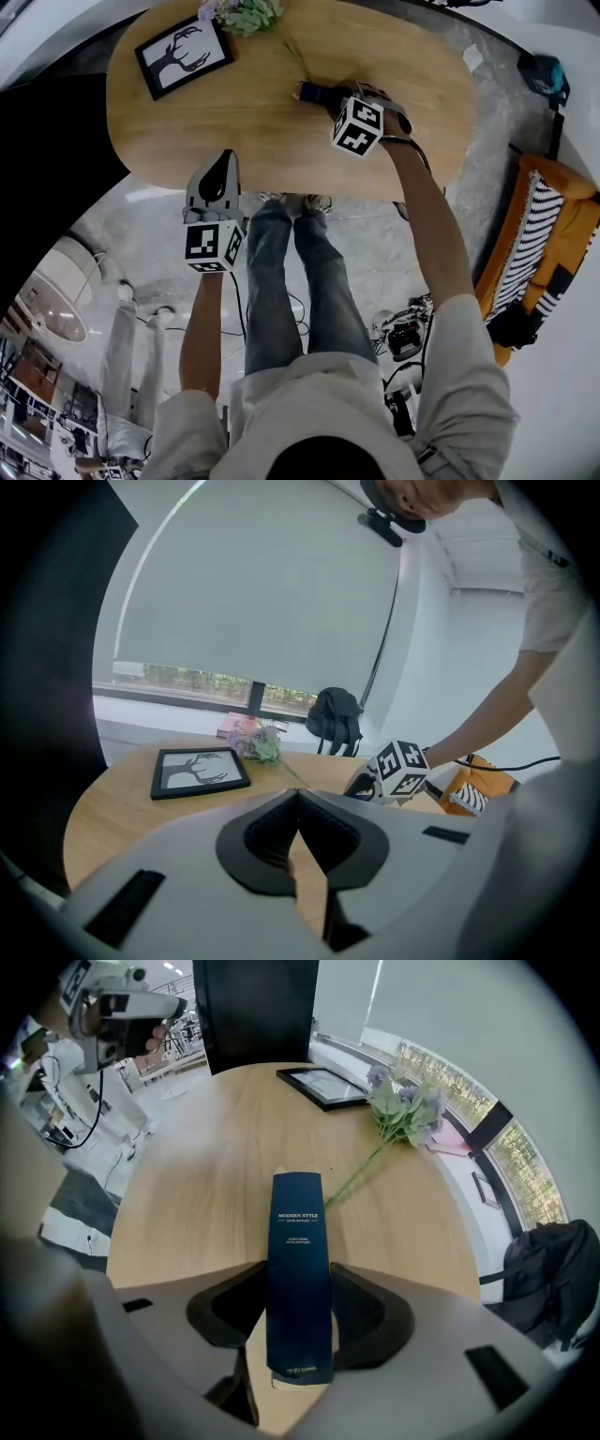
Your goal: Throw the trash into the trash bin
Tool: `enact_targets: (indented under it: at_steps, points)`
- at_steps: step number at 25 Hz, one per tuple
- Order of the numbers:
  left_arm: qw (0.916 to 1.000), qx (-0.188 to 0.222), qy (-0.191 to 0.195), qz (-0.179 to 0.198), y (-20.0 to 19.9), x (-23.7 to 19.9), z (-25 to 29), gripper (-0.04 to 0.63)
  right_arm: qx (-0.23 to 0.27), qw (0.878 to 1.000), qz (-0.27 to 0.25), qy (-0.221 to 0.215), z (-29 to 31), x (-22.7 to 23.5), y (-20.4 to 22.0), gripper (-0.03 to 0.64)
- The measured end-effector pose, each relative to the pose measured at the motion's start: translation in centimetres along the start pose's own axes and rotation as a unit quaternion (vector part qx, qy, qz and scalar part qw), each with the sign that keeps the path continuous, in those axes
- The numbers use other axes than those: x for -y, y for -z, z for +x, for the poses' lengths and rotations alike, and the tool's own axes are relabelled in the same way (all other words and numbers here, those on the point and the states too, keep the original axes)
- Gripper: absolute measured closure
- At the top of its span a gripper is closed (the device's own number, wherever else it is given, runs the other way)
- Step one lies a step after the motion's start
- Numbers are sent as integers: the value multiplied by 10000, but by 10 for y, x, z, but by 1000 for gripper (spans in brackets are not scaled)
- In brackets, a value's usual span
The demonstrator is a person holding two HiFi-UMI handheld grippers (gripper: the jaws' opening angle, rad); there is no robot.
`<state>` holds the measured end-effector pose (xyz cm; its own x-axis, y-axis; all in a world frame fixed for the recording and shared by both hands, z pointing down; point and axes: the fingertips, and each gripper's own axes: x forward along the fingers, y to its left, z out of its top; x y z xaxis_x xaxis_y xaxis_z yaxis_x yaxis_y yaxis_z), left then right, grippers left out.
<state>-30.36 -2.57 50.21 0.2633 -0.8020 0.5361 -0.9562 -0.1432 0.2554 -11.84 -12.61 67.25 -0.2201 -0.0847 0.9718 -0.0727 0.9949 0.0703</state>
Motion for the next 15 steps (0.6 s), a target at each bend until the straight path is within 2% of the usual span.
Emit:
enact_targets:
  at_steps: [3, 6, 8, 10, 12, 15]
  points:
    - [10000, 25, 21, 11, -2, 2, 1, 577, 79, 9999, -58, 19, -4, -8, 0, 407]
    - [10000, 43, 60, 57, -4, 5, 5, 577, 301, 9994, 94, 113, -10, -14, -5, 407]
    - [9999, 51, 110, 100, -6, 10, 8, 577, 530, 9977, 346, 257, -19, -15, -9, 408]
    - [9997, 58, 172, 149, -8, 17, 10, 577, 848, 9920, 849, 390, -32, -14, -13, 408]
    - [9995, 57, 239, 201, -10, 24, 13, 577, 1237, 9783, 1583, 499, -48, -13, -15, 408]
    - [9989, 55, 373, 293, -12, 39, 17, 577, 1804, 9429, 2719, 666, -72, -13, -11, 410]
